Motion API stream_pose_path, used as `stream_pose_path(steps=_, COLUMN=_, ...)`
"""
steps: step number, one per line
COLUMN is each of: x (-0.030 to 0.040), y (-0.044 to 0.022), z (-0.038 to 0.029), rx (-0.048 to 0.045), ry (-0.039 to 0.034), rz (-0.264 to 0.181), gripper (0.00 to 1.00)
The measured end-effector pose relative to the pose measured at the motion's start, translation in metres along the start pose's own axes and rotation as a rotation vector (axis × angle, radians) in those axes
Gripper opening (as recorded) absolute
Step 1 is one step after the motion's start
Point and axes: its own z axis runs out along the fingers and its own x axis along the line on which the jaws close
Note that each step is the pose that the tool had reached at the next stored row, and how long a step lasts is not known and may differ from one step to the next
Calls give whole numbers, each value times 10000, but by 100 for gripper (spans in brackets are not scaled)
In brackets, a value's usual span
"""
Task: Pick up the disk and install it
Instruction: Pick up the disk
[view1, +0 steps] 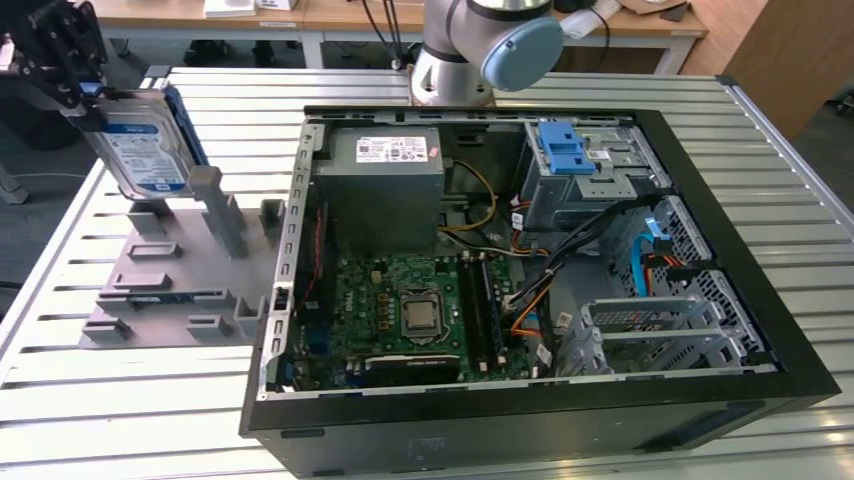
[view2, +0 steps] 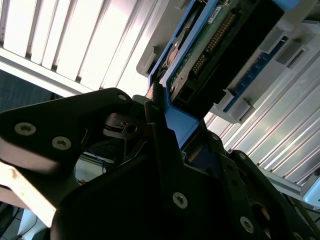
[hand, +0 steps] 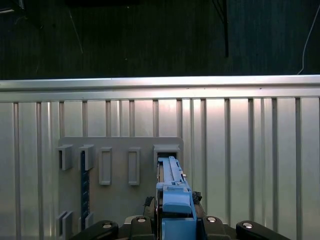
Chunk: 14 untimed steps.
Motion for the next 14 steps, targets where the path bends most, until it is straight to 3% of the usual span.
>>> stream_pose_path(steps=14, x=1, y=-1, z=-82, rx=0, ry=1, rz=0, gripper=36)
